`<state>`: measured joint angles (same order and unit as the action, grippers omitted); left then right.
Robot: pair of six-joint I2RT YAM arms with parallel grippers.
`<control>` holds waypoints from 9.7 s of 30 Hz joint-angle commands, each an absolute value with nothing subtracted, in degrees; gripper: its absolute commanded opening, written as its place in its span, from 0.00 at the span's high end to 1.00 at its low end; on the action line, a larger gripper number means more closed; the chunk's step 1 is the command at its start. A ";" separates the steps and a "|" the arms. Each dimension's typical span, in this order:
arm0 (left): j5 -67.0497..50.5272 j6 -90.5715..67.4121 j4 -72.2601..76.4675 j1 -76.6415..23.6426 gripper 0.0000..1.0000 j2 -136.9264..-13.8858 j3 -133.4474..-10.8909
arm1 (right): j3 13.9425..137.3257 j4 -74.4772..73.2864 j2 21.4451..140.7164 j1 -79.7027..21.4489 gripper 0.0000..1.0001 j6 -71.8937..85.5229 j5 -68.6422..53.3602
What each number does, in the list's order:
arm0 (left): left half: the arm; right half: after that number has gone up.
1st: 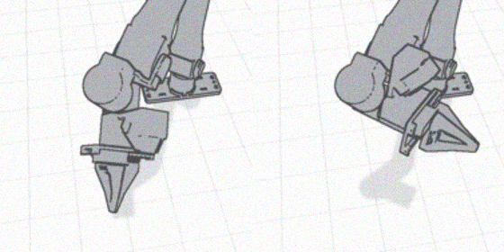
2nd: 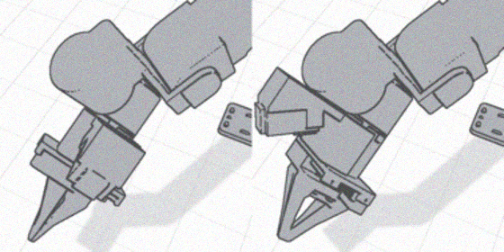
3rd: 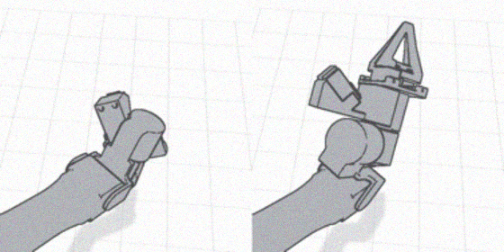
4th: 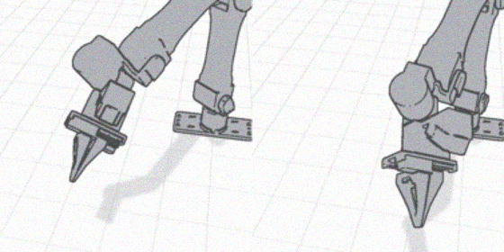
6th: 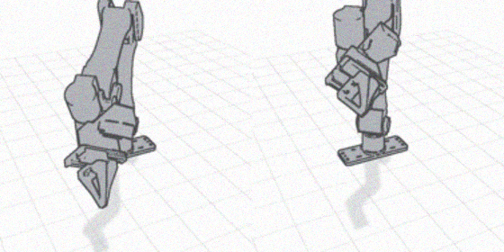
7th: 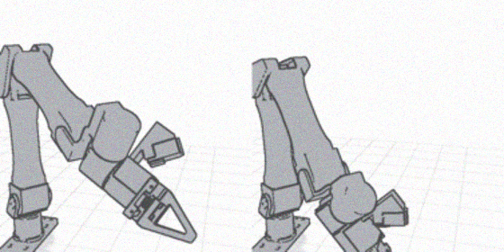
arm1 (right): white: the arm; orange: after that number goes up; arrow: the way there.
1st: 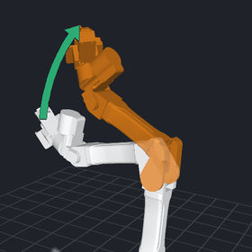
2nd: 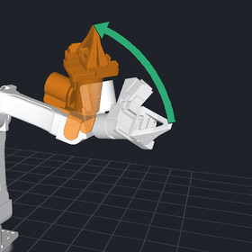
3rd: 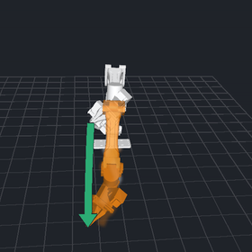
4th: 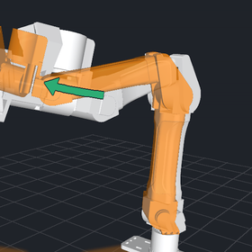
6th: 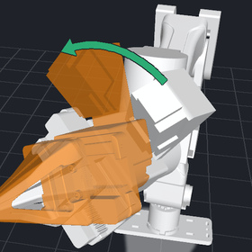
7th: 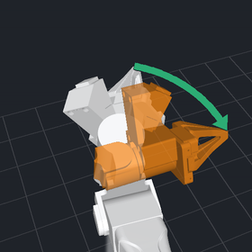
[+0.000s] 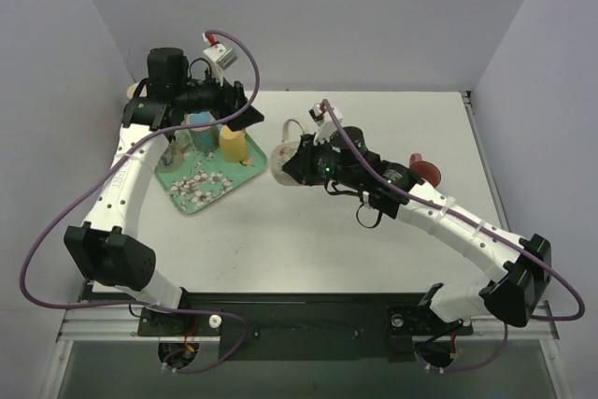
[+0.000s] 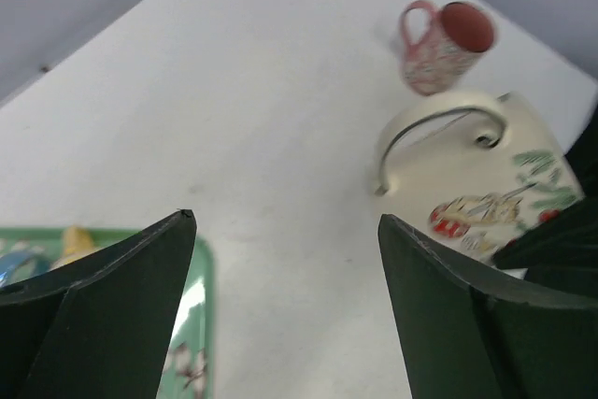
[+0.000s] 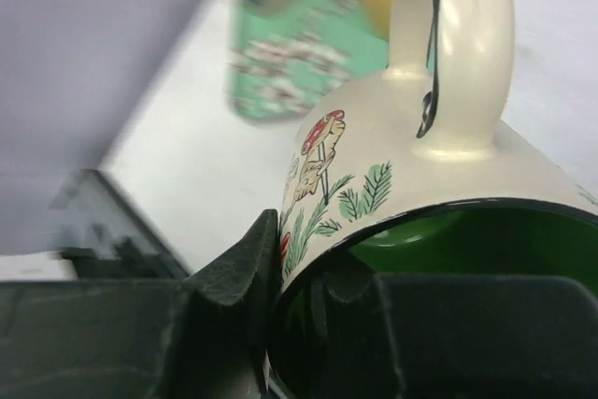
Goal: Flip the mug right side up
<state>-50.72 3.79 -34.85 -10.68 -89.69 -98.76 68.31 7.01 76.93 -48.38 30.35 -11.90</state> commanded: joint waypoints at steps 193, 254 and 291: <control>-14.76 93.60 -53.86 5.97 0.11 -108.08 -102.56 | 89.75 -38.59 86.75 -39.38 0.21 10.02 10.81; -33.21 64.99 -42.21 17.58 1.00 -103.81 -103.11 | 79.89 -34.72 73.66 -41.75 0.21 13.36 10.11; -73.56 -27.14 7.46 -3.51 1.00 -84.37 -76.65 | 93.95 3.24 93.95 -50.98 0.63 26.80 -19.16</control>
